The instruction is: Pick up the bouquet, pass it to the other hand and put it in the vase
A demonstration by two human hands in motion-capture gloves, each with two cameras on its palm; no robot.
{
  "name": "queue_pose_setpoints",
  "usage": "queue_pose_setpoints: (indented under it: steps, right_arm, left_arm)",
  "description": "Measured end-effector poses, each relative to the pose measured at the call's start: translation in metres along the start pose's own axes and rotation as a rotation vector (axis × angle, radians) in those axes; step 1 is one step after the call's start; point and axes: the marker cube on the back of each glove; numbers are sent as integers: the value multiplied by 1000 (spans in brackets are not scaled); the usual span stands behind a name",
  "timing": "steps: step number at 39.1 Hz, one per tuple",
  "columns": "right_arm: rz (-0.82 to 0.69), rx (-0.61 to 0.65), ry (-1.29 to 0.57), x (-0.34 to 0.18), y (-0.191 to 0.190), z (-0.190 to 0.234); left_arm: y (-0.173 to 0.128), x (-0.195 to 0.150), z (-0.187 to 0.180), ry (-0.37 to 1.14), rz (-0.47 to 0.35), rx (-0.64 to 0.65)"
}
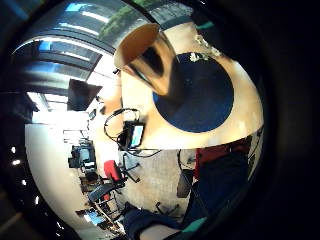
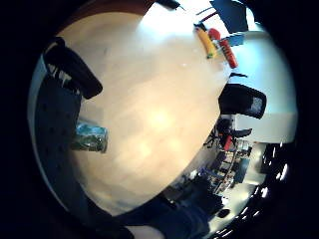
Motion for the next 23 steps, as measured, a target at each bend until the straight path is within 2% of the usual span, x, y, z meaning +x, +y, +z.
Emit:
queue_pose_setpoints:
  steps: [3, 8, 10, 13, 17, 23]
  right_arm:
    - [-16, -26, -50, -3, 0, 3]
    - [8, -243, -151, -2, 11, 14]
    - [56, -275, -145, 3, 13, 18]
    - [120, -143, -156, 9, 2, 18]
    - [123, 46, -273, 8, -14, 15]
    - [31, 56, -557, -8, -13, 4]
  left_arm:
    - [0, 0, 0, 3, 0, -7]
    - [-2, -2, 4, -8, -9, -1]
    - [-3, -3, 5, -10, -11, -5]
    - [-1, -3, 5, -11, -11, -16]
    - [-2, -4, 6, -6, -16, -24]
    - [-5, -6, 6, 33, -46, -33]
